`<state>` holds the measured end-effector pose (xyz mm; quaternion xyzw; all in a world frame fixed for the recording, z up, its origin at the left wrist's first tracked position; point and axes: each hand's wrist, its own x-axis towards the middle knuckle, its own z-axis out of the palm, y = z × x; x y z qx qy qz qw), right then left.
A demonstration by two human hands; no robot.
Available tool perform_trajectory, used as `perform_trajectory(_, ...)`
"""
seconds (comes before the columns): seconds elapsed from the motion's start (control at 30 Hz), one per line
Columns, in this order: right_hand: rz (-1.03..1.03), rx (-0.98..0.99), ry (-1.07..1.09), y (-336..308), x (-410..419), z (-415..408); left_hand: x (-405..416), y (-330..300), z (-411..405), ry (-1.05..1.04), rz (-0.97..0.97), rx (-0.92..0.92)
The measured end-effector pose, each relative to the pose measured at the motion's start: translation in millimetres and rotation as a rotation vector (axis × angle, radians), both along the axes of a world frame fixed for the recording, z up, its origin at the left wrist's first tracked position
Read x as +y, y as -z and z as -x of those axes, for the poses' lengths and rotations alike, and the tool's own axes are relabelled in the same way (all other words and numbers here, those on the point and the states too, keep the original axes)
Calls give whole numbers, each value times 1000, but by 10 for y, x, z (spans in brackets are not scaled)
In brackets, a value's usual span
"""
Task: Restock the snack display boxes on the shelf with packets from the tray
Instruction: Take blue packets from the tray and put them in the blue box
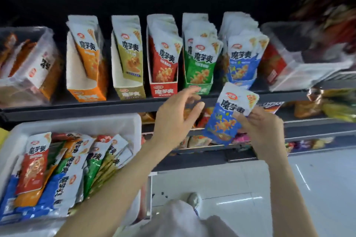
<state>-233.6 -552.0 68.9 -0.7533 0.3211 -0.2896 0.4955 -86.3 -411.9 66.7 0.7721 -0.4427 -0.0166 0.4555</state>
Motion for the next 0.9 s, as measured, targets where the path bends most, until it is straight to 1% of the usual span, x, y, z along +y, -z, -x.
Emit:
perform_trajectory(0.07, 30, -138, 116, -183, -338, 112, -326, -21, 36, 38, 22, -54)
perform_trajectory(0.17, 31, -358, 252, -437, -785, 90, -778, -5, 36, 53, -49, -171)
perform_trajectory(0.2, 19, -409, 258, -488, -896, 37, -913, 12, 26, 58, -77, -220)
perform_trajectory(0.27, 9, -433, 205, -528, -1066, -108, -1125, 61, 9, 83, -149, -295)
perform_trajectory(0.33, 31, -383, 149, -522, -1199, -288, -1264, 100, 1, 94, -228, -342)
perform_trajectory(0.37, 82, -326, 137, -496, -1268, -379, -1301, 105, 0, 86, -246, -359)
perform_trajectory(0.53, 558, 152, 209, -256, -1443, -678, -1326, 92, -7, 36, -272, -405)
perform_trajectory(0.6, 653, 280, 240, -252, -1371, -735, -1313, 93, -4, 32, -264, -419)
perform_trajectory(0.7, 613, 432, 280, -250, -1313, -773, -1308, 80, 3, 35, -278, -429)
perform_trajectory(0.77, 569, 505, 268, -221, -1310, -778, -1313, 77, 5, 30, -288, -427)
perform_trajectory(0.83, 532, 532, 260, -223, -1283, -761, -1312, 72, 14, 37, -283, -423)
perform_trajectory(0.9, 472, 482, 273, -237, -1226, -691, -1290, 62, 22, 59, -259, -417)
